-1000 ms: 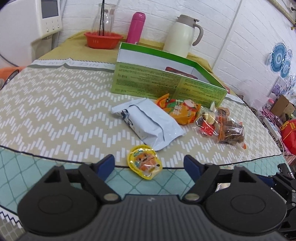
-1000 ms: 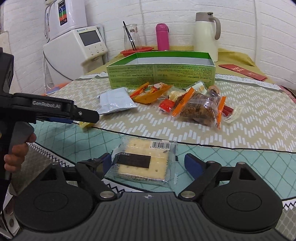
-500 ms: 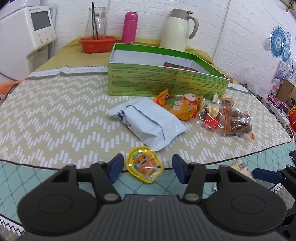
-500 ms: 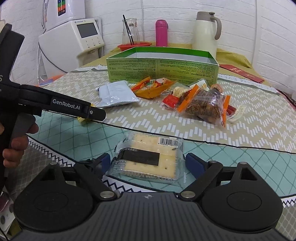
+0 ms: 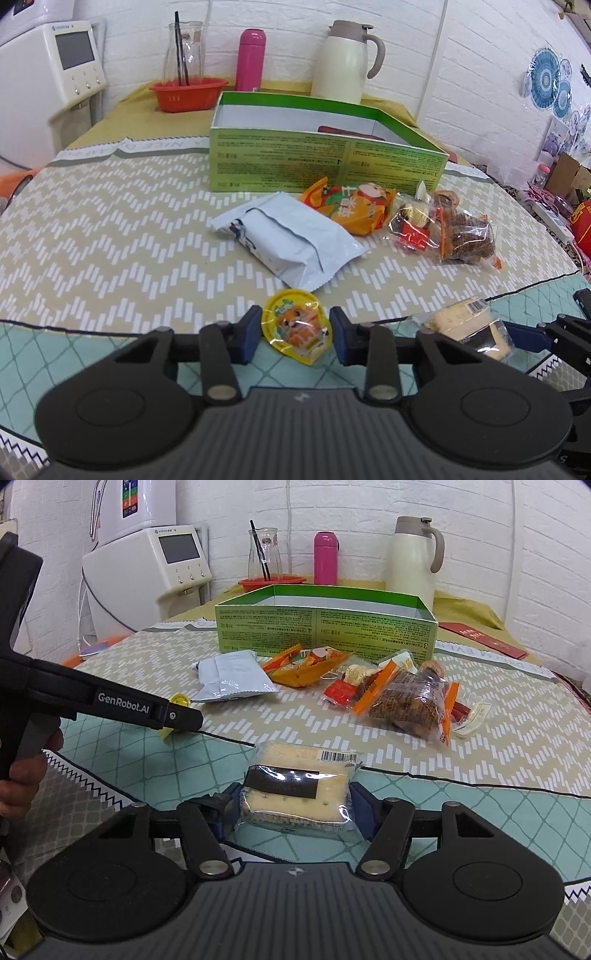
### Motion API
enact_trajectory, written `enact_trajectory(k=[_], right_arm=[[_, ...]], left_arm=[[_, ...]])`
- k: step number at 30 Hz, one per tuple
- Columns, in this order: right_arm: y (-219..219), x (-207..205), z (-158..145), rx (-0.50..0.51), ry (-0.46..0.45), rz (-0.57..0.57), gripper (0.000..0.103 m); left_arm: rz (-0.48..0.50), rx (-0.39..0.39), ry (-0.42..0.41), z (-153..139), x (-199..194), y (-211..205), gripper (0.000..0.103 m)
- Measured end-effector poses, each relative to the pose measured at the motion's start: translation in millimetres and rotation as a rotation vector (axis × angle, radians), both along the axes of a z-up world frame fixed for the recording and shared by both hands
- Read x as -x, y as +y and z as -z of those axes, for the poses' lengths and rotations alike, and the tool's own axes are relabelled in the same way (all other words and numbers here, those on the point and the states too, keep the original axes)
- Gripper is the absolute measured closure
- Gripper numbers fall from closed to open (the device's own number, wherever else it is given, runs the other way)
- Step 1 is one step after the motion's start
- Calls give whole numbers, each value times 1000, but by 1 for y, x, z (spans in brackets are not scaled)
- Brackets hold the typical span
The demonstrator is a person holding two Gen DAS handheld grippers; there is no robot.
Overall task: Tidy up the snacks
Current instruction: 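Carry the cracker packet into the box and open the right tool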
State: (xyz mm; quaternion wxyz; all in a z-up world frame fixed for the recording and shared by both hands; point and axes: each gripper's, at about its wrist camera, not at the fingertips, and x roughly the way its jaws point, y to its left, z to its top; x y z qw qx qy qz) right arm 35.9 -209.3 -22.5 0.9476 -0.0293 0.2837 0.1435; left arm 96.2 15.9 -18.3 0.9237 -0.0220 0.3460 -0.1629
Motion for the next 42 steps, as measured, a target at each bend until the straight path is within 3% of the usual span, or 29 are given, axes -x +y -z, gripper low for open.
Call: enact_trajectory(k=[6,12,17,24,32,42], right_arm=[[-8,6,-8,-67,-12,-18,4],[-16,-5,-36,-92,-97,-25,4],[-24,-40,-58,-83,-156,-6,4],[-39,-106,-82,-107,-181,37,3],[-45,-174,-79,-111,-174,122,3],[-38,-223,-54,-95,-111,132,3]], left_arm=[[36,55,2,-10,12,4,70],[62,116,-87,-47,10,6,70],[56,132,-143,-74,-22,-3,70],[-10,170,-128,-95,-92,-14,70],[-107,155,-100,-89,-167,-23,70],[-122,163,-9,-60,-223,-33,68]])
